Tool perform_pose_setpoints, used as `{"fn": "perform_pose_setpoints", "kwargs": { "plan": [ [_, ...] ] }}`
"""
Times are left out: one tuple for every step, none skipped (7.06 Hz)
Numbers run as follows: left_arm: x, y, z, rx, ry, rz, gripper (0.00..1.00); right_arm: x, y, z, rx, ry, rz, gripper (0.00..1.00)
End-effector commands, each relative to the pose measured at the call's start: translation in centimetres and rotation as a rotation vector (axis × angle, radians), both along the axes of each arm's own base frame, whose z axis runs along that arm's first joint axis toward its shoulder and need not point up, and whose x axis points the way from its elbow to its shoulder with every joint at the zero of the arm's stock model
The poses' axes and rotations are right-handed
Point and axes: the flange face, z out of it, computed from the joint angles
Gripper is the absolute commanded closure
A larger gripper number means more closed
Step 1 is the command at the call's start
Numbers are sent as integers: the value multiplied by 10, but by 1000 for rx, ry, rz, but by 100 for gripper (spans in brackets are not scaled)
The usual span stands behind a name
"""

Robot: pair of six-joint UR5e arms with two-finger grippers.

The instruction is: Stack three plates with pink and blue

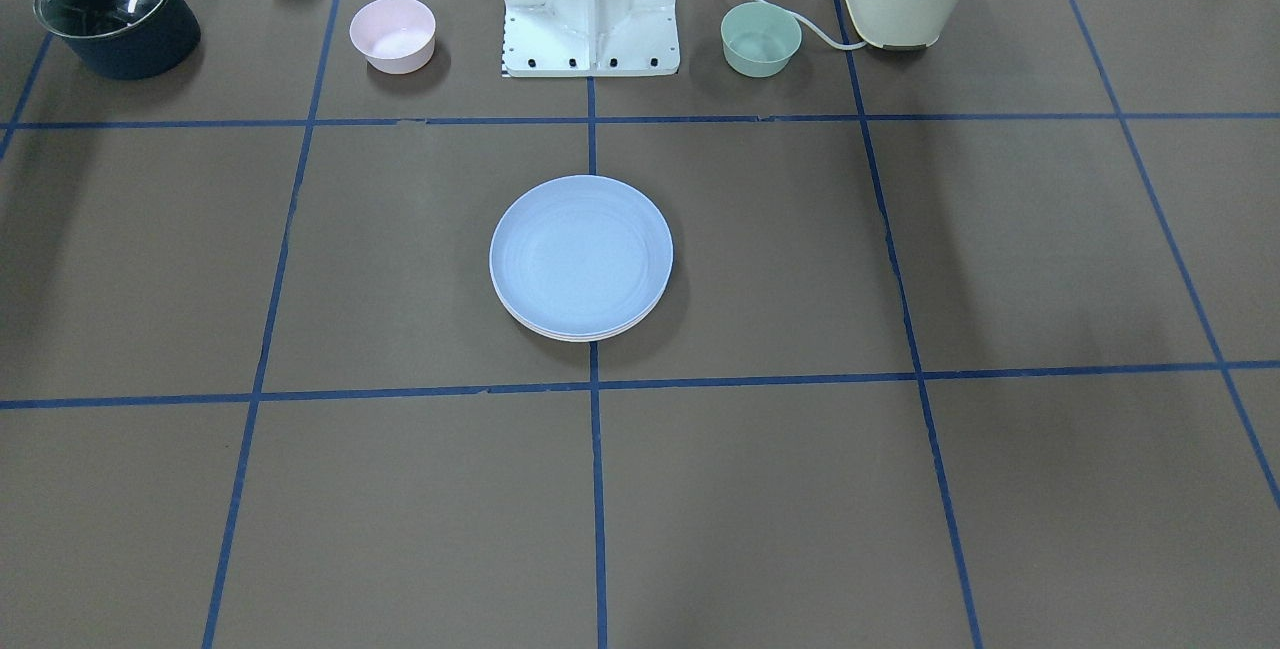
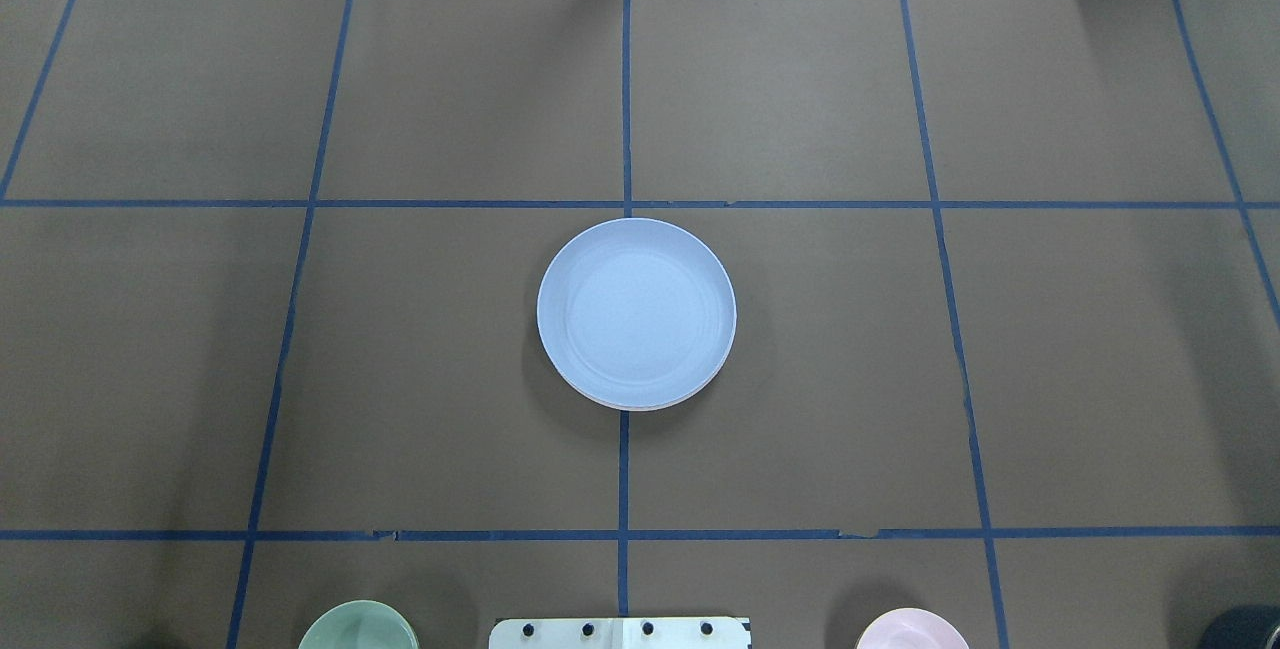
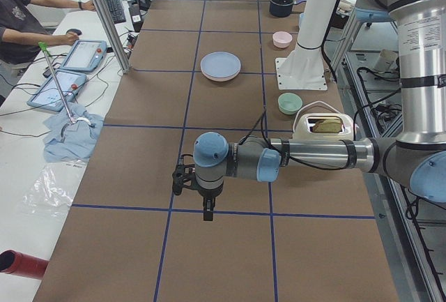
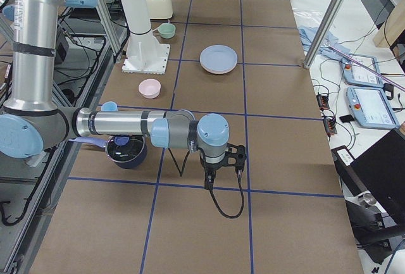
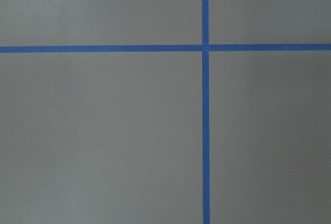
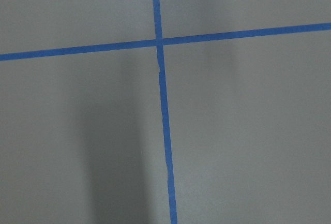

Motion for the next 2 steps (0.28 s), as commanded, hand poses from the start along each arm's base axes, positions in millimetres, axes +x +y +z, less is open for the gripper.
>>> {"fn": "perform_pose_setpoints", "kwargs": {
  "plan": [
    [0,0,0,1,-1,1,0,0,0,0,0,-2,0,0],
    [0,0,1,0,-1,1,0,0,0,0,0,-3,0,0]
  ]
}}
